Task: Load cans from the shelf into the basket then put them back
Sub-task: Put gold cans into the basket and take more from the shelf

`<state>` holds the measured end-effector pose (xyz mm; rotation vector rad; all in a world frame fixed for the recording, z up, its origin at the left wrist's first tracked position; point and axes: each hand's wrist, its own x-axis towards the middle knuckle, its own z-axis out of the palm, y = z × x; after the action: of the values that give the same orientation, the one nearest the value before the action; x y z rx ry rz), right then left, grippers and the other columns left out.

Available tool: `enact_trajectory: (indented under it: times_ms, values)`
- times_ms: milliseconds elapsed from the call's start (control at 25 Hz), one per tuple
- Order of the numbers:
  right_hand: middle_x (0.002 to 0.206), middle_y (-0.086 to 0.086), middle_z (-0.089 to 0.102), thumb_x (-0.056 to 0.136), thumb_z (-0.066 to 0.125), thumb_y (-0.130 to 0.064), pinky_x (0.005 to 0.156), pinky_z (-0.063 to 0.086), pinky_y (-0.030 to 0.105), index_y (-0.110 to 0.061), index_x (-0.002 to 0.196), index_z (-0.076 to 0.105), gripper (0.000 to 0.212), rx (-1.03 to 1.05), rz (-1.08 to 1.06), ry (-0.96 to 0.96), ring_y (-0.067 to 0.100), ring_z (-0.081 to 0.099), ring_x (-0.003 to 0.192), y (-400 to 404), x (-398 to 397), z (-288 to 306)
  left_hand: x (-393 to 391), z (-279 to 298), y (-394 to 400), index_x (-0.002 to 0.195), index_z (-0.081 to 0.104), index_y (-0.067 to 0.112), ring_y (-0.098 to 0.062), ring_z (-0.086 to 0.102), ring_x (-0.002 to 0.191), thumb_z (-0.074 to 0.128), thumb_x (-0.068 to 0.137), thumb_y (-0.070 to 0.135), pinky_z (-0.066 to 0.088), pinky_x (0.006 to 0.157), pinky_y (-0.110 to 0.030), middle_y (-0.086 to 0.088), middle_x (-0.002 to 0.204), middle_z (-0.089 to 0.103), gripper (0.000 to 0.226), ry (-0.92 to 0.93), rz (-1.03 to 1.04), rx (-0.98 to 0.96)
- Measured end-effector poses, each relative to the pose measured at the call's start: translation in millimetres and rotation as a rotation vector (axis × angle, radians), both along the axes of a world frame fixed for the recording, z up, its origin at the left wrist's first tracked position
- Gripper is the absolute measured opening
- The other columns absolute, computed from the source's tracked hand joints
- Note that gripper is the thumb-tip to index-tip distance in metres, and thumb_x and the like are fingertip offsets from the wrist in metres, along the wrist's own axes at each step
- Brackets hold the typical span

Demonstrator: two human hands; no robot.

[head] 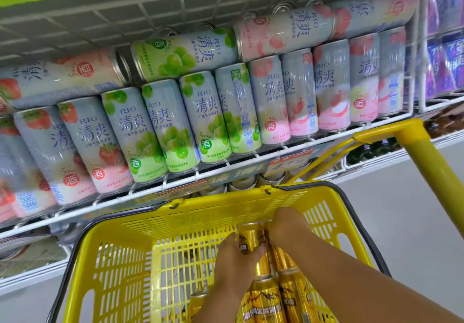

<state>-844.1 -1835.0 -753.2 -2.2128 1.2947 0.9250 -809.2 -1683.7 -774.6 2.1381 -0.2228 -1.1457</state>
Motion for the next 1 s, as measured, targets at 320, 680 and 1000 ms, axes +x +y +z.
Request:
enact_trajectory:
  times_ms: [320,680,1000]
  values:
    - [0.125,0.002,0.065,0.088,0.066,-0.056,0.090,0.049,0.028,-0.020,0.125,0.064,0.052,0.228,-0.305,-0.349,0.016,0.062,0.111,34.7,-70.6,54.9,-0.3,61.6,28.5,0.151,0.041,0.025,-0.021,0.041,0.141,0.064,0.087,0.060,0.041,0.110,-0.034,-0.001,0.155,0.041,0.076,-0.168,-0.144,0.098]
    - [0.166,-0.011,0.014,0.091,0.032,-0.070,0.121,0.027,0.033,-0.034,0.158,0.025,0.076,0.028,0.145,-0.456,0.011,0.012,0.153,57.0,-113.5,156.5,4.4,171.7,70.0,0.155,0.030,0.038,-0.029,0.014,0.153,0.025,0.092,0.067,0.026,0.121,-0.047,0.003,0.165,0.005,0.070,-0.774,-0.622,0.191]
    - [0.166,-0.013,-0.002,0.082,0.017,-0.077,0.124,0.018,0.034,-0.038,0.160,0.011,0.088,-0.056,0.293,-0.559,0.014,0.000,0.155,72.1,-127.0,286.8,-9.3,296.1,92.2,0.146,0.048,0.032,-0.032,0.035,0.145,0.038,0.089,0.070,0.021,0.113,-0.044,-0.006,0.161,0.034,0.069,-0.906,-0.606,0.238]
